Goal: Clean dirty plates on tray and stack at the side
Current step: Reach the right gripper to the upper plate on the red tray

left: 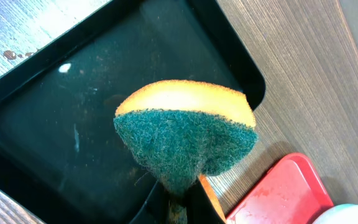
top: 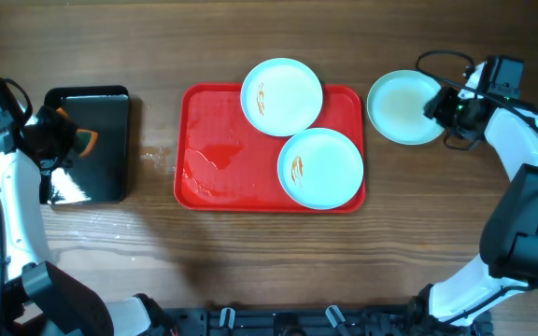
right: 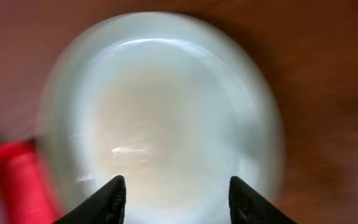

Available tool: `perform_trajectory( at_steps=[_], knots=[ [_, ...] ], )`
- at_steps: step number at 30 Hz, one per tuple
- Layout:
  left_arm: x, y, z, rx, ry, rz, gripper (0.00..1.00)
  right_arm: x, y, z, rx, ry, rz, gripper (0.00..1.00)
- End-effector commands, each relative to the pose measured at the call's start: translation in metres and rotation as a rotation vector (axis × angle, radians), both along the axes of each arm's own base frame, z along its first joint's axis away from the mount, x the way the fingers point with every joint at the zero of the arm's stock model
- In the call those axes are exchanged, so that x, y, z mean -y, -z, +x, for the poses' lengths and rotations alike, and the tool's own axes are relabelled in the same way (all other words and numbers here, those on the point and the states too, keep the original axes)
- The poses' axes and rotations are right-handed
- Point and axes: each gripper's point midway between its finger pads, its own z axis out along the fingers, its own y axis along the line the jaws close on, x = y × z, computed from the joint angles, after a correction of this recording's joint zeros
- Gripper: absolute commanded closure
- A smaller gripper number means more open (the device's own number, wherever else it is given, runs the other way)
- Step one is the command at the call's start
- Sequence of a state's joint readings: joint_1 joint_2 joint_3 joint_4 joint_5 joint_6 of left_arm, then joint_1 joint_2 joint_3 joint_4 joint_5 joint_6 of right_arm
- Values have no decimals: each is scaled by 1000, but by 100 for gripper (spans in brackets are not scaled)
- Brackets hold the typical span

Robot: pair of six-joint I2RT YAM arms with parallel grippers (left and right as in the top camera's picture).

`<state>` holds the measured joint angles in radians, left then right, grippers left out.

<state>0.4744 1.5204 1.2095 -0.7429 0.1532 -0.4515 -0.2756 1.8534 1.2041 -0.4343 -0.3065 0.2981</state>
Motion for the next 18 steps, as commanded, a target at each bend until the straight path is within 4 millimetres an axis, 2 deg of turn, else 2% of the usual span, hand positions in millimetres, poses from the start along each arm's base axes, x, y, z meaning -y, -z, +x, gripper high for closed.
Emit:
perform_trajectory(
  at_steps=[1,3,5,8,9,11,13,15,18],
  knots=[
    [-4,1,0,0,-12,3,96,-74,-49,17,167,-186,439,45],
    [0,0,2,11,-1,-14,96,-100,-74,23,231,-259,551,39],
    [7,-2,7,34,24,-40,96,-126,-89,26,282,-347,580,37],
    [19,-5,13,58,62,-73,96,-166,-94,26,285,-441,540,27],
    [24,-5,15,61,76,-78,96,-181,-91,25,262,-456,506,22],
    [31,-5,17,60,97,-76,96,-200,-84,24,214,-465,413,15],
    [38,-5,20,62,120,-75,96,-211,-79,21,163,-479,284,1],
    [44,-6,23,64,140,-72,96,-215,-77,16,115,-487,164,0],
    [53,-7,27,72,165,-68,96,-211,-87,7,32,-514,-8,0]
  ],
)
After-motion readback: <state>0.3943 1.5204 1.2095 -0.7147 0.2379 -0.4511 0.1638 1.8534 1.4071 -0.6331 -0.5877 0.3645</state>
